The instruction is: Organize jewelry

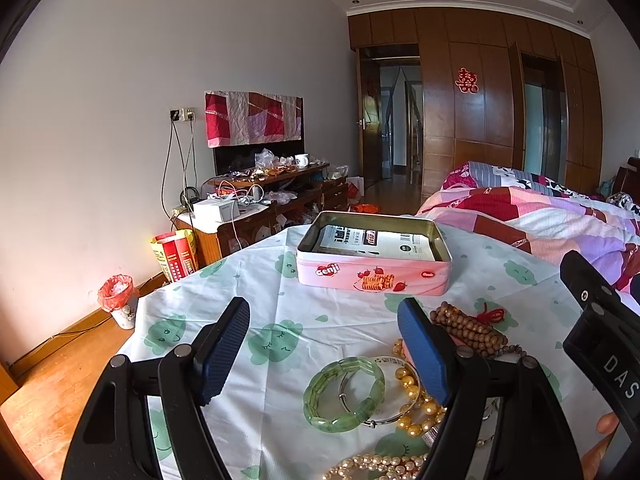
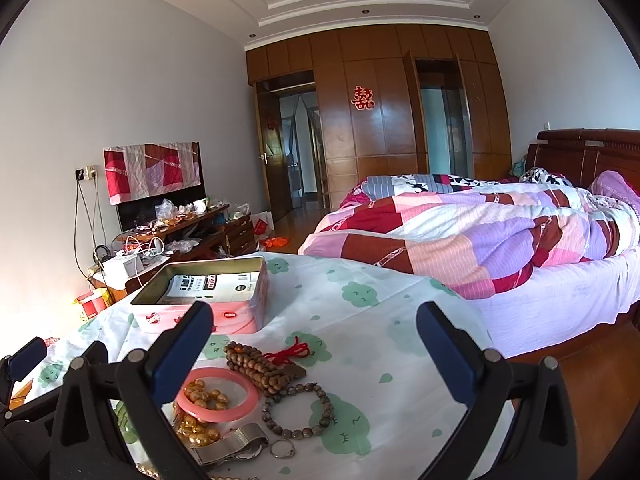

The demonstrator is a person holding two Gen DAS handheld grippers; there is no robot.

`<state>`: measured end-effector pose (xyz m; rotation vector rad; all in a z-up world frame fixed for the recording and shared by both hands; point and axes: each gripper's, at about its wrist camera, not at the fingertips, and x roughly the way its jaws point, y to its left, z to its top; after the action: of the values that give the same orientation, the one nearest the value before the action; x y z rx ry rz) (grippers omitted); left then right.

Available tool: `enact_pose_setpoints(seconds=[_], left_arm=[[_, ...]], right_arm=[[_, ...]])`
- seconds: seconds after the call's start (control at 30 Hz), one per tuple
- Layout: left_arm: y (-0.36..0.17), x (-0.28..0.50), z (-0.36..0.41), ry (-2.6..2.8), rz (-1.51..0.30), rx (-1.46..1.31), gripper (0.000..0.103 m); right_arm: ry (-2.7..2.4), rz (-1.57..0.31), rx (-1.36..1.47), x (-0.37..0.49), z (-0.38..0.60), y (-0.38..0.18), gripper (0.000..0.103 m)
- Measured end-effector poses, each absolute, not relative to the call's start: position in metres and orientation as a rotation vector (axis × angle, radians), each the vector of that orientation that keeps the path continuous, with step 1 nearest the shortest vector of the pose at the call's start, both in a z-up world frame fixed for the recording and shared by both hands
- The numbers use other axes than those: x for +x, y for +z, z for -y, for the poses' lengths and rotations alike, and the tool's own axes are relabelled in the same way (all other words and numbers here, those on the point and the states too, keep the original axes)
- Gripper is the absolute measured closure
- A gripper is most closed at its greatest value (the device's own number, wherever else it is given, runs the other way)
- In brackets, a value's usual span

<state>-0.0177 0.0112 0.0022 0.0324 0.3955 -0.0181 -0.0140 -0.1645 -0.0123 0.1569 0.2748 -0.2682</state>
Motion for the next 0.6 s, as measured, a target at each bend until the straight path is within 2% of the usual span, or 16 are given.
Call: enact_pose_setpoints(seconds=[0.6], left_arm=[[0.004, -0.0186, -0.0115, -0.019, -0.383, 0.031, 0.026]], right_arm=[[-0.27, -0.27, 0.16, -0.0154, 0.1655, -0.0104, 0.0]])
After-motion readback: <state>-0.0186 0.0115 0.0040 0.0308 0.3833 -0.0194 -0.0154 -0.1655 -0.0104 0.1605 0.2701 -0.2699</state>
